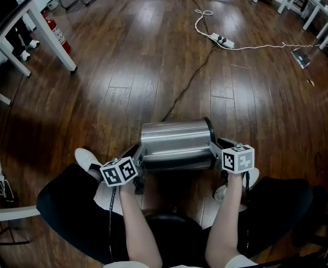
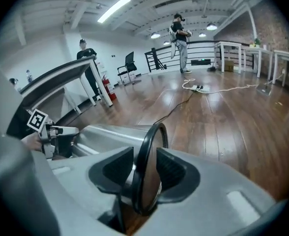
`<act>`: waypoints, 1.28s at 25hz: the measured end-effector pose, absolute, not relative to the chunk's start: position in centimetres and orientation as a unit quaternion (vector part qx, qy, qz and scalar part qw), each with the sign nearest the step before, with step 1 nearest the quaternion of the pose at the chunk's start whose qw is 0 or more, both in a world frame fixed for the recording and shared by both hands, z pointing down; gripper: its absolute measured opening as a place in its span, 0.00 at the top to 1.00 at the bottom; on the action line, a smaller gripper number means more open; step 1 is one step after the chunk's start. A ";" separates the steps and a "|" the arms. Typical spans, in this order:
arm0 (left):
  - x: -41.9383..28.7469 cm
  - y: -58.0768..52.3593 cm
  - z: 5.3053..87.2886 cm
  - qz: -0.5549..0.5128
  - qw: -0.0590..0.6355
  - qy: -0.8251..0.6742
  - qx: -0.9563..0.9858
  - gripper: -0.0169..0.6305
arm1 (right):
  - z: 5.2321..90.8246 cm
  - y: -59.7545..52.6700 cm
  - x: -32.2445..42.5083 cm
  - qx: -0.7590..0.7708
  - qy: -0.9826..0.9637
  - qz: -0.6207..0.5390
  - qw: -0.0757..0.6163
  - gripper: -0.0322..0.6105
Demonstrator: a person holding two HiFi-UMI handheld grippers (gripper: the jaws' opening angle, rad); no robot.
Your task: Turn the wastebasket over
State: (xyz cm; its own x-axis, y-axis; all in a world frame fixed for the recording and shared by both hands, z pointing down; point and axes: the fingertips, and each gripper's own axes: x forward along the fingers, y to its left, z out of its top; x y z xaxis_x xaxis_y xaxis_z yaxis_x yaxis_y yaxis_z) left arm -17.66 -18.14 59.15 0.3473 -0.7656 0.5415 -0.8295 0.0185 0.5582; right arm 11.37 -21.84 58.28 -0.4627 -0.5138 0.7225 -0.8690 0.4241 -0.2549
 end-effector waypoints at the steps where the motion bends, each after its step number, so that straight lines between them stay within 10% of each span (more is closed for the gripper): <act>1: -17.5 -18.1 59.1 0.030 0.435 -0.564 0.701 0.81 | 58.6 -21.6 11.2 0.428 -0.796 0.328 0.276 0.74; 21: -14.7 -17.4 55.9 0.027 0.438 -0.517 0.735 0.92 | 59.3 -20.8 13.3 0.441 -0.775 0.384 0.240 0.80; 32: -12.9 -19.2 47.7 0.042 0.344 -0.517 0.783 0.92 | 61.1 -20.3 12.4 0.416 -0.770 0.471 0.110 0.80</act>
